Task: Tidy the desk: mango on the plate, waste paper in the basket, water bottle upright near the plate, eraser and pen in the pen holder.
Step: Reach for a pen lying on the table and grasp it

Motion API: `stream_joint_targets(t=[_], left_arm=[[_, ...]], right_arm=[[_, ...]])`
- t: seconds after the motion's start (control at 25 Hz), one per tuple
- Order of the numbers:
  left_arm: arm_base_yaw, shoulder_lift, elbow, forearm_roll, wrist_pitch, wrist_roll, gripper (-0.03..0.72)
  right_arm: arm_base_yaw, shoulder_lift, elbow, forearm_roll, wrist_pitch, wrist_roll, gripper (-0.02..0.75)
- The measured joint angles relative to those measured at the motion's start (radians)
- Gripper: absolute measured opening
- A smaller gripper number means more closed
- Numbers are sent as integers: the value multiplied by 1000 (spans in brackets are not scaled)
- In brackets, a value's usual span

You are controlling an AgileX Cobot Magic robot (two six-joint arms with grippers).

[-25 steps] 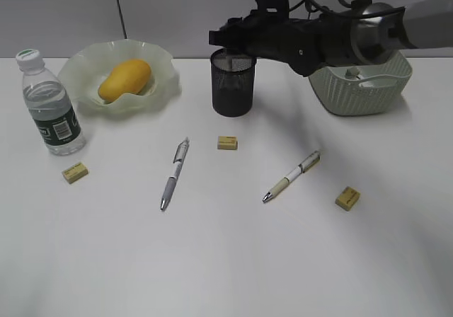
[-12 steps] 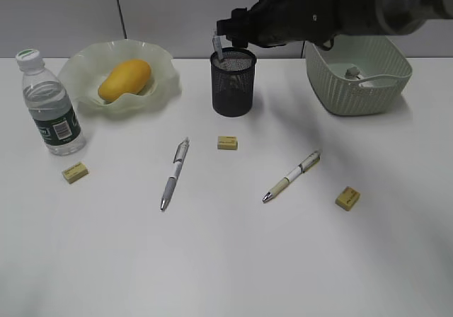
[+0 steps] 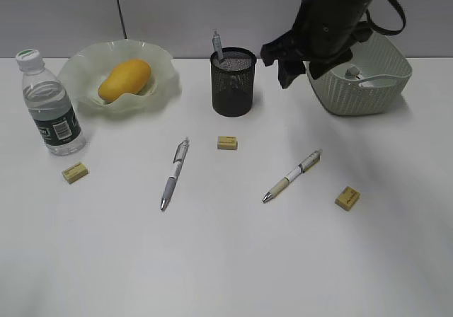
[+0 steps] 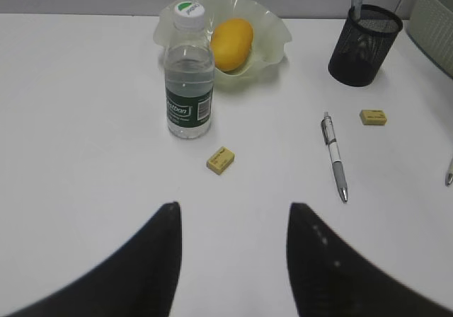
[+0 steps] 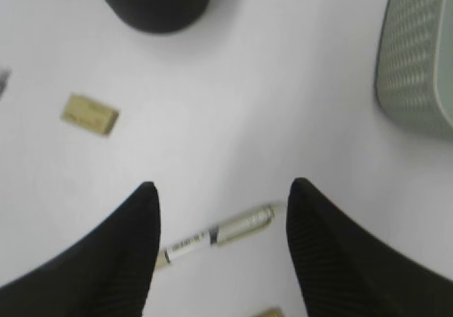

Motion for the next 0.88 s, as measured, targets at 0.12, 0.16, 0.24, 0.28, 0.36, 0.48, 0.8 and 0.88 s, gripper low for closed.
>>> stream_joint_targets(t=[0.12,0.16,0.24,0.28,0.36,0.48,0.8,0.88], left_arm=[[0,0,0,0,0,0,372],[0,0,0,0,0,0,372],[0,0,0,0,0,0,372],[0,0,0,0,0,0,372],[0,0,0,0,0,0,372],[0,0,0,0,0,0,372],[0,0,0,0,0,0,372],[0,0,0,0,0,0,372]], right_arm=[[0,-29,0,0,132,-41,458],[0,-40,0,0,165,-49,458],[0,-59,0,0,233,-62,458],[0,-71,0,0,263,-69,458],[0,-93,0,0,316,-81,458],[0,-131,0,0,347,-92,458],[0,-318,93,4,350,-98,458],[0,-382,162,14,350,-99,458]])
